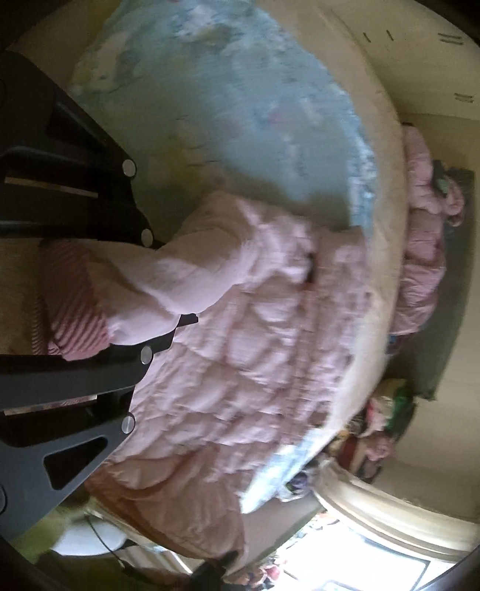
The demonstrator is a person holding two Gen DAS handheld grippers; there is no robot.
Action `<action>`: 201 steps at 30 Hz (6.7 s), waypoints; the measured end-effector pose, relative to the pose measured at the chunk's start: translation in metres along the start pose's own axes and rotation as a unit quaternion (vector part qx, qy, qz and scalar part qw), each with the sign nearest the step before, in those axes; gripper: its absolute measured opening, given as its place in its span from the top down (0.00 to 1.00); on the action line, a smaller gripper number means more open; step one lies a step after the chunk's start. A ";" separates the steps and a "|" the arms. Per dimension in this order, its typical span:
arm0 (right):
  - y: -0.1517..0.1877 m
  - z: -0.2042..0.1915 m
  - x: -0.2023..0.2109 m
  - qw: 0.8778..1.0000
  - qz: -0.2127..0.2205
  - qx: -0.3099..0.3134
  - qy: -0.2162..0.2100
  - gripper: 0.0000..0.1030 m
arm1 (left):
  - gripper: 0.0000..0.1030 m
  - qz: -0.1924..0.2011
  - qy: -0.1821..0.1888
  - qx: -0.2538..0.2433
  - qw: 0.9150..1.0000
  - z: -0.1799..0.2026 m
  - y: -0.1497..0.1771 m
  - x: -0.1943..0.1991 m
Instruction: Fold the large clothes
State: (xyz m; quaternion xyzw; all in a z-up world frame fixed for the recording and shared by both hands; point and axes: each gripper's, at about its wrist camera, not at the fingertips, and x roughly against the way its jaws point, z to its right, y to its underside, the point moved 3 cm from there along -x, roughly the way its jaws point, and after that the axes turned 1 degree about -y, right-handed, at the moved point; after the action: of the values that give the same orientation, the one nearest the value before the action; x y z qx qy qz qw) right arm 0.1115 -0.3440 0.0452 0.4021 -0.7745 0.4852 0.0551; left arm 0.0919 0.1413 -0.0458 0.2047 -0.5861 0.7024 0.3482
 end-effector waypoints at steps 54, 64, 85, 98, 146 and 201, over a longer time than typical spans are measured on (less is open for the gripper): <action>-0.207 0.057 -0.114 0.991 0.100 -0.037 0.081 0.85 | 0.87 0.129 -0.050 0.067 0.988 -0.004 -0.227 -0.076; -0.228 0.101 -0.192 0.987 0.061 -0.055 0.139 0.85 | 0.86 0.131 -0.072 0.103 0.983 -0.021 -0.237 -0.142; -0.226 0.157 -0.261 0.976 0.037 -0.195 0.086 0.20 | 0.85 0.088 -0.044 0.117 0.988 -0.044 -0.231 -0.210; -0.179 0.065 -0.279 0.995 -0.021 -0.057 0.085 0.04 | 0.77 0.095 -0.040 0.117 0.988 -0.037 -0.235 -0.203; -0.152 0.143 -0.251 0.980 -0.004 -0.001 0.198 0.75 | 0.80 0.034 -0.030 0.084 0.995 -0.063 -0.185 -0.193; -0.120 -0.045 -0.367 0.959 -0.064 0.196 0.192 0.24 | 0.20 0.006 -0.147 -0.005 0.989 0.012 -0.158 -0.204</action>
State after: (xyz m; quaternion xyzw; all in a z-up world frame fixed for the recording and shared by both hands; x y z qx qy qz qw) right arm 0.4255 -0.1237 -0.0205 0.3530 -0.6116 0.6913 0.1533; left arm 0.3433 0.0899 -0.0771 0.3004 -0.6357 0.6638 0.2550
